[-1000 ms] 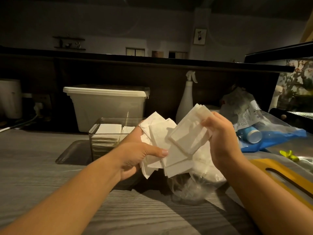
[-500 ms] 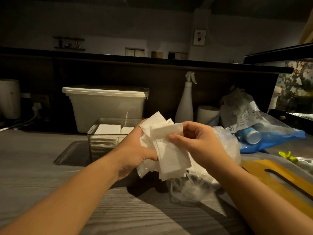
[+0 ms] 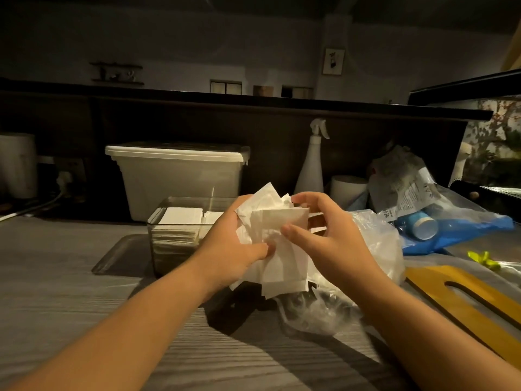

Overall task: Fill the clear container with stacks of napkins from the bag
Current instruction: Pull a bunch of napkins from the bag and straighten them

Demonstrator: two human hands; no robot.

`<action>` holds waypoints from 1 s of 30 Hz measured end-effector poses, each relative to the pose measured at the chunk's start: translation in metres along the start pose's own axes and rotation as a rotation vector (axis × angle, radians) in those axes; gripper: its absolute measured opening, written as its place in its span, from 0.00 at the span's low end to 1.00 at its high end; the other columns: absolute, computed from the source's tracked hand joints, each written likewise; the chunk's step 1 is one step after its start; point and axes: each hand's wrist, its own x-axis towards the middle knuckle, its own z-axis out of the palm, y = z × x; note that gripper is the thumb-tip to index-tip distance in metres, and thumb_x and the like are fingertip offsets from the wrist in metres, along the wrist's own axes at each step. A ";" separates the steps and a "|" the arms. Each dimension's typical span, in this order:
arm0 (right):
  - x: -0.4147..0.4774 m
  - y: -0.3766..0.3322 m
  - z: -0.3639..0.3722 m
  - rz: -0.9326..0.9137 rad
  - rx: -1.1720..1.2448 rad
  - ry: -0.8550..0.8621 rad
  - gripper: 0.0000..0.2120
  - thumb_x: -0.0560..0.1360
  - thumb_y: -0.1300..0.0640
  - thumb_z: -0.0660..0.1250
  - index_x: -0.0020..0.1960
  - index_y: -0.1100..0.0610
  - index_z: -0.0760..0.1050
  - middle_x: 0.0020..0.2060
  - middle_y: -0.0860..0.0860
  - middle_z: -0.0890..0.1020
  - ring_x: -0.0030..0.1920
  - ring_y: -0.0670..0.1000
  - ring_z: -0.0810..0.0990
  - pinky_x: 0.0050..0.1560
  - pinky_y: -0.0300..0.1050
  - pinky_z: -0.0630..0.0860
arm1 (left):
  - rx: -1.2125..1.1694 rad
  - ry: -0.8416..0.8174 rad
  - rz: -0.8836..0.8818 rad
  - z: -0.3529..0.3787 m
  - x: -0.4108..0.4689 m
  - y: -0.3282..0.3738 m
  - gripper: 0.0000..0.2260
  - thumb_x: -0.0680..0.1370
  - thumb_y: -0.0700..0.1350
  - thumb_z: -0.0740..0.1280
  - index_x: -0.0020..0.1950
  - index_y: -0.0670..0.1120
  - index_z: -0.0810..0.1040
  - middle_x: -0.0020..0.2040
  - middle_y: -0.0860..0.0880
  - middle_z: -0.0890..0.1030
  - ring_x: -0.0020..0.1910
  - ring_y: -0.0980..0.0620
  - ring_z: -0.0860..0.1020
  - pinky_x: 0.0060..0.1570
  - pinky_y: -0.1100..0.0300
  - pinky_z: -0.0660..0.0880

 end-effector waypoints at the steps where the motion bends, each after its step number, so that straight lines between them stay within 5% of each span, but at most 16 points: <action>1: 0.000 0.000 0.000 -0.017 -0.020 -0.002 0.19 0.74 0.53 0.75 0.61 0.44 0.73 0.53 0.38 0.78 0.51 0.40 0.78 0.42 0.28 0.78 | 0.020 0.007 0.023 0.000 -0.001 0.001 0.30 0.75 0.36 0.73 0.66 0.63 0.65 0.57 0.60 0.76 0.57 0.58 0.76 0.47 0.64 0.80; 9: -0.008 0.000 -0.002 -0.236 -0.163 -0.012 0.23 0.70 0.65 0.76 0.55 0.42 0.74 0.47 0.40 0.78 0.50 0.39 0.75 0.47 0.27 0.72 | 0.020 0.069 0.020 -0.003 0.002 -0.002 0.31 0.74 0.35 0.73 0.66 0.64 0.66 0.59 0.59 0.76 0.61 0.56 0.74 0.59 0.54 0.76; 13: -0.006 0.001 0.000 -0.197 -0.136 -0.024 0.13 0.72 0.59 0.75 0.53 0.47 0.76 0.49 0.40 0.75 0.50 0.39 0.74 0.46 0.27 0.72 | -0.068 0.045 -0.017 -0.003 0.002 0.000 0.31 0.73 0.30 0.72 0.59 0.66 0.69 0.59 0.56 0.77 0.59 0.53 0.77 0.57 0.52 0.80; 20: -0.005 0.002 0.000 -0.167 -0.090 0.021 0.06 0.75 0.55 0.72 0.45 0.44 0.77 0.43 0.40 0.81 0.47 0.40 0.78 0.41 0.33 0.77 | -0.372 0.019 -0.158 0.000 -0.001 0.002 0.25 0.75 0.32 0.68 0.67 0.54 0.73 0.52 0.48 0.85 0.50 0.49 0.84 0.45 0.53 0.82; 25: -0.005 0.004 -0.002 -0.116 -0.038 -0.043 0.10 0.74 0.54 0.71 0.55 0.48 0.81 0.52 0.41 0.82 0.52 0.42 0.79 0.46 0.38 0.82 | -0.554 0.080 -0.252 -0.007 -0.001 0.007 0.12 0.77 0.41 0.62 0.58 0.51 0.77 0.51 0.43 0.81 0.50 0.42 0.79 0.48 0.50 0.75; 30: -0.007 0.003 -0.002 -0.157 -0.086 -0.107 0.17 0.71 0.51 0.72 0.60 0.47 0.81 0.60 0.41 0.79 0.58 0.43 0.76 0.52 0.38 0.77 | -0.453 0.128 -0.185 -0.006 0.002 0.006 0.12 0.79 0.42 0.68 0.57 0.58 0.73 0.56 0.50 0.81 0.54 0.47 0.79 0.45 0.53 0.77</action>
